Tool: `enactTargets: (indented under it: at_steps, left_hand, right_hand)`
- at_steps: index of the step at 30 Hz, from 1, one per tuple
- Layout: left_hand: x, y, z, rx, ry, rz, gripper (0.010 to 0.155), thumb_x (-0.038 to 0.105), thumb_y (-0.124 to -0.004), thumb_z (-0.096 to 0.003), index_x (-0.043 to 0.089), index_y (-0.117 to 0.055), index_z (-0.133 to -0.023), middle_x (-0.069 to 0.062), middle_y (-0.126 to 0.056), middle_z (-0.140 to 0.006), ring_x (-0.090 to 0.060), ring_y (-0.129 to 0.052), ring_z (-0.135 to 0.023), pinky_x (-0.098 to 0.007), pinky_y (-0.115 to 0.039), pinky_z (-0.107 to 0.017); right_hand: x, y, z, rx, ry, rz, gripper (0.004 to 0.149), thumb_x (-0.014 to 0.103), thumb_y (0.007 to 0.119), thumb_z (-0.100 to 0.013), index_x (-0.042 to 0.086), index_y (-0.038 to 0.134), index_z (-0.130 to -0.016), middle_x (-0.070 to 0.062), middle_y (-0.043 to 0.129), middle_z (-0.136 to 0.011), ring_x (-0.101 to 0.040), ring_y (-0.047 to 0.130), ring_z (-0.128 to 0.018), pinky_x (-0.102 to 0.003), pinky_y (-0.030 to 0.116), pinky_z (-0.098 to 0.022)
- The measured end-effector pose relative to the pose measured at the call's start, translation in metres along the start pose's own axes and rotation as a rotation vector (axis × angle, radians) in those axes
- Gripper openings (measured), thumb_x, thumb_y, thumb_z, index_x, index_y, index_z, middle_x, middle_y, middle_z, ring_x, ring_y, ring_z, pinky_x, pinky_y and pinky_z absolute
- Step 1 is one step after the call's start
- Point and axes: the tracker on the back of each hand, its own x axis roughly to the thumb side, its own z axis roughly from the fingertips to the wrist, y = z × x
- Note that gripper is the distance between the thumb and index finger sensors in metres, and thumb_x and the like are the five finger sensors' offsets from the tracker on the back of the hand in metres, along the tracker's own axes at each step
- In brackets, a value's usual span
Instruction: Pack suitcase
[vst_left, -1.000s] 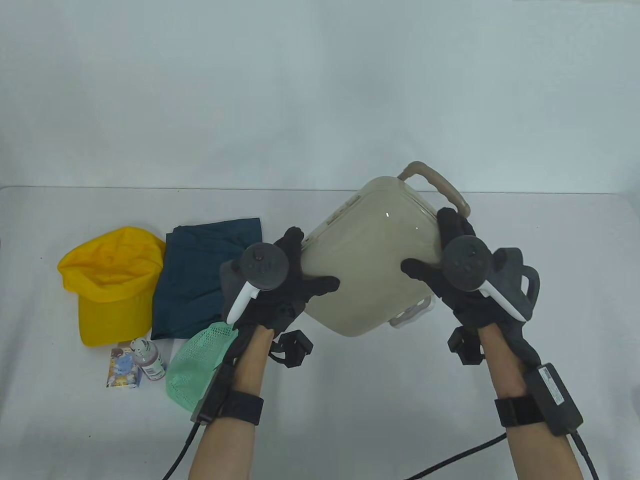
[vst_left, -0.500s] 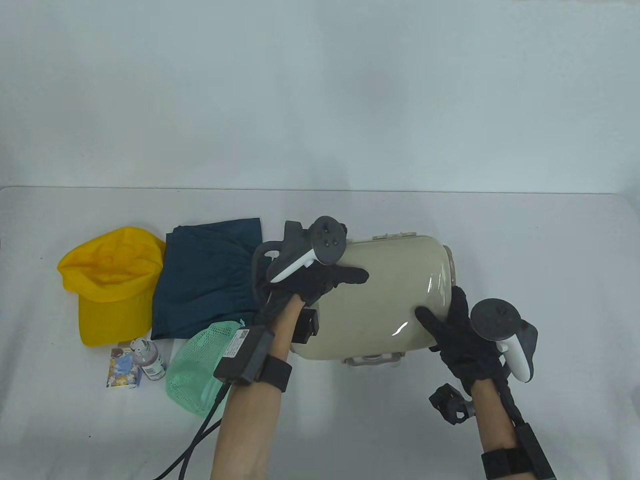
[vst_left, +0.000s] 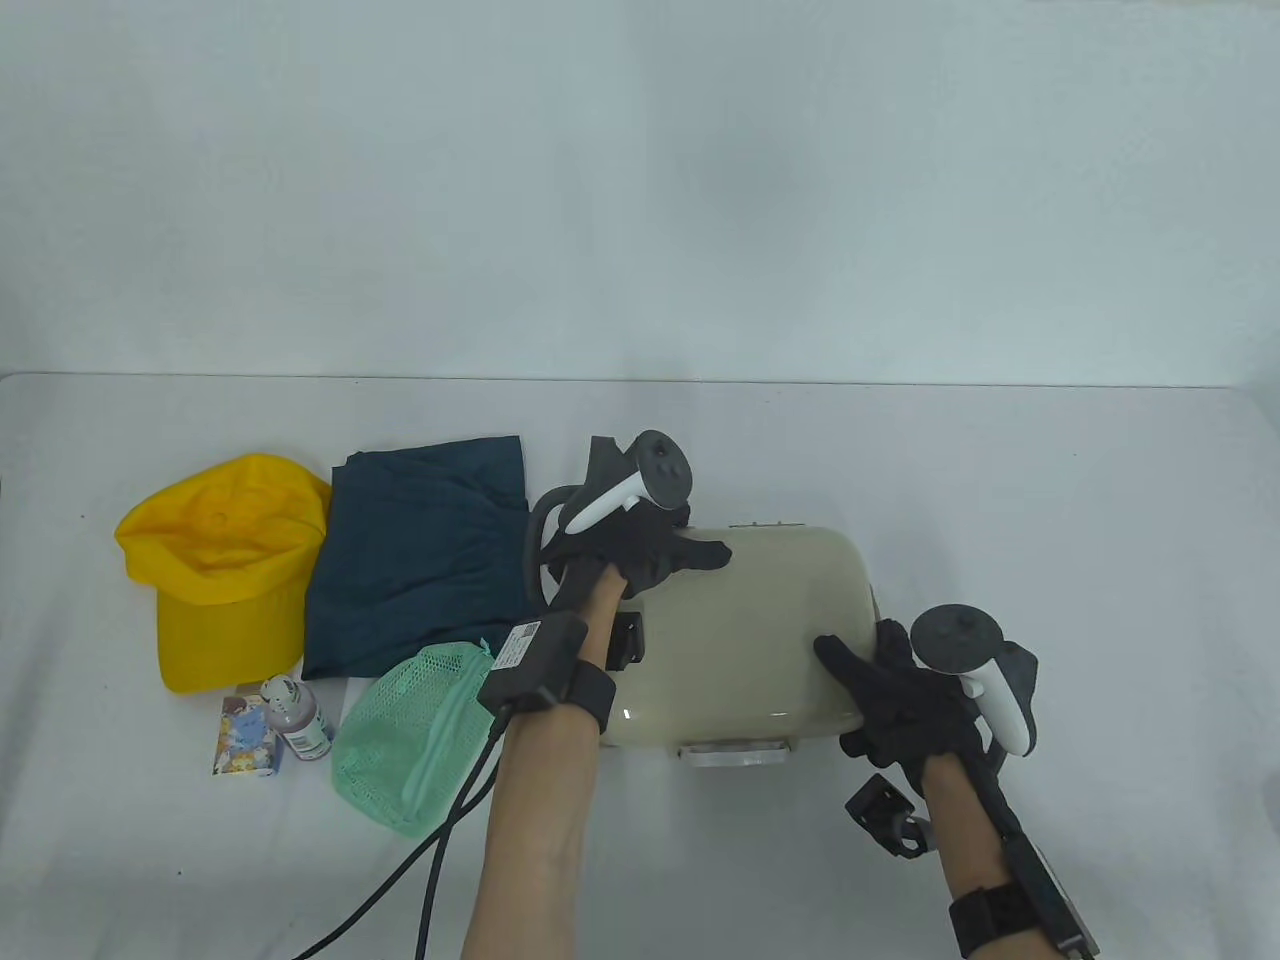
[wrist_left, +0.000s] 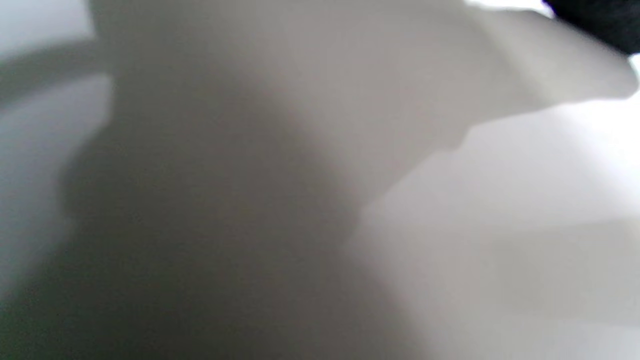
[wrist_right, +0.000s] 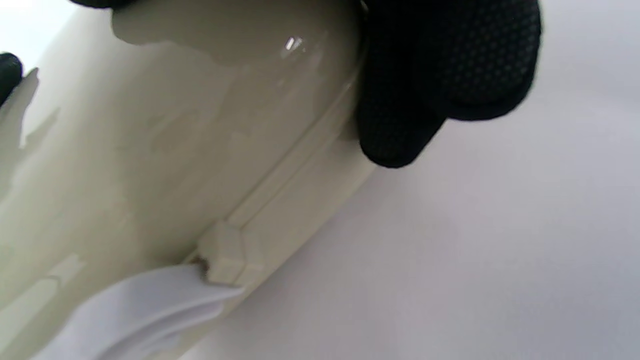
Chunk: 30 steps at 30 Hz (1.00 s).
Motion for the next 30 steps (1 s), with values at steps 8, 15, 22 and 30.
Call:
enactTargets:
  at_steps: [8, 15, 22, 30]
  left_hand:
    - [-0.012, -0.010, -0.031, -0.148, 0.029, 0.076, 0.088, 0.075, -0.064, -0.0391, 0.031, -0.056, -0.115, -0.010, -0.062, -0.119, -0.039, -0.069, -0.109, -0.070, -0.050, -0.078]
    - [-0.011, -0.007, -0.029, -0.120, 0.025, 0.057, 0.087, 0.074, -0.062, -0.0408, 0.032, -0.050, -0.116, -0.008, -0.058, -0.121, -0.038, -0.065, -0.112, -0.069, -0.050, -0.078]
    - [-0.025, -0.003, -0.001, -0.049, 0.035, 0.022, 0.089, 0.075, -0.060, -0.0415, 0.033, -0.041, -0.117, -0.007, -0.046, -0.126, -0.042, -0.053, -0.117, -0.069, -0.051, -0.077]
    - [-0.042, -0.024, 0.018, -0.040, 0.031, 0.051, 0.089, 0.073, -0.057, -0.0435, 0.033, -0.029, -0.118, -0.008, -0.033, -0.128, -0.043, -0.046, -0.118, -0.068, -0.050, -0.078]
  right_hand:
    - [0.007, 0.000, 0.002, -0.050, 0.008, 0.071, 0.094, 0.068, 0.053, -0.052, -0.002, 0.035, -0.111, -0.033, 0.071, -0.099, -0.029, 0.107, -0.045, -0.040, 0.091, -0.036]
    - [0.017, -0.006, 0.011, -0.099, 0.001, 0.226, 0.091, 0.067, 0.054, -0.052, -0.001, 0.044, -0.110, -0.026, 0.075, -0.101, -0.031, 0.103, -0.053, -0.045, 0.086, -0.041]
    - [0.062, -0.015, 0.053, -0.325, -0.185, 0.473, 0.068, 0.063, 0.055, -0.053, 0.015, 0.069, -0.099, -0.010, 0.088, -0.082, -0.023, 0.100, -0.053, -0.042, 0.085, -0.044]
    - [0.086, 0.031, 0.058, -0.041, -0.327, 0.524, 0.059, 0.060, 0.056, -0.053, 0.016, 0.085, -0.080, 0.000, 0.101, -0.058, -0.013, 0.105, -0.033, -0.034, 0.090, -0.031]
